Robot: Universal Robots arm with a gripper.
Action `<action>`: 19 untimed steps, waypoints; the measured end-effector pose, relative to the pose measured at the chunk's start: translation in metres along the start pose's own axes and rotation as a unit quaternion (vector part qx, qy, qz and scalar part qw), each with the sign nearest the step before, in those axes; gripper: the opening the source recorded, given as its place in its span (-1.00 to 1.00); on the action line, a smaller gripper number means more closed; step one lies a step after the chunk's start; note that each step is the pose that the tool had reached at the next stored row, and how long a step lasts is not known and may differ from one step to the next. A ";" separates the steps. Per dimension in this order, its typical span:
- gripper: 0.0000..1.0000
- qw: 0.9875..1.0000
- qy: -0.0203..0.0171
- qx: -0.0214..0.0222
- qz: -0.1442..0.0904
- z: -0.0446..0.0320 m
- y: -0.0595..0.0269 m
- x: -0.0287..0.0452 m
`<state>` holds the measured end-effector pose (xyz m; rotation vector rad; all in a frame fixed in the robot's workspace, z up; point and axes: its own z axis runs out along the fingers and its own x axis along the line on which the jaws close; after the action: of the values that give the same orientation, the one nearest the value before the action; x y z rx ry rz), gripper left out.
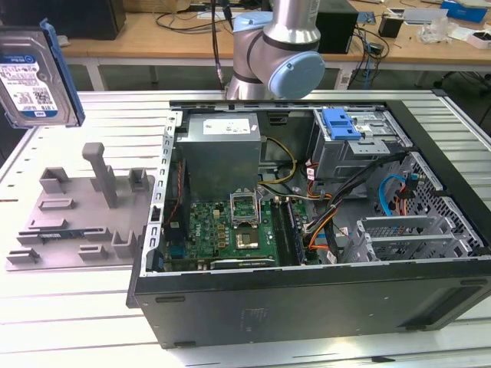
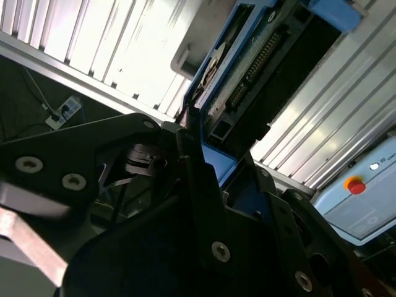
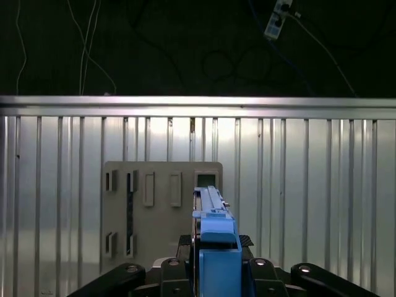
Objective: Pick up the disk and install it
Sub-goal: 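Pick up the disk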
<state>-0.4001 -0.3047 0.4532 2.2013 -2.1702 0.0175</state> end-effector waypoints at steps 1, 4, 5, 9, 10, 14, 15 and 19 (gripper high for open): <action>-0.26 1.000 0.000 0.000 0.000 -0.0033 0.0000 0.0002; -0.26 1.000 0.000 0.000 0.000 -0.0128 0.0001 0.0006; -0.26 1.000 0.000 0.000 0.000 -0.0160 0.0001 0.0007; -0.26 1.000 0.000 0.000 0.000 -0.0281 0.0000 0.0013; -0.26 1.000 0.000 0.000 0.000 -0.0281 0.0000 0.0013; -0.26 1.000 0.000 0.000 0.000 -0.0281 0.0000 0.0013; -0.26 1.000 0.000 0.000 0.000 -0.0281 0.0000 0.0013; -0.26 1.000 0.000 0.000 0.000 -0.0282 0.0000 0.0013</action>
<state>-0.3993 -0.3048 0.4814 2.2015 -2.1702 0.0176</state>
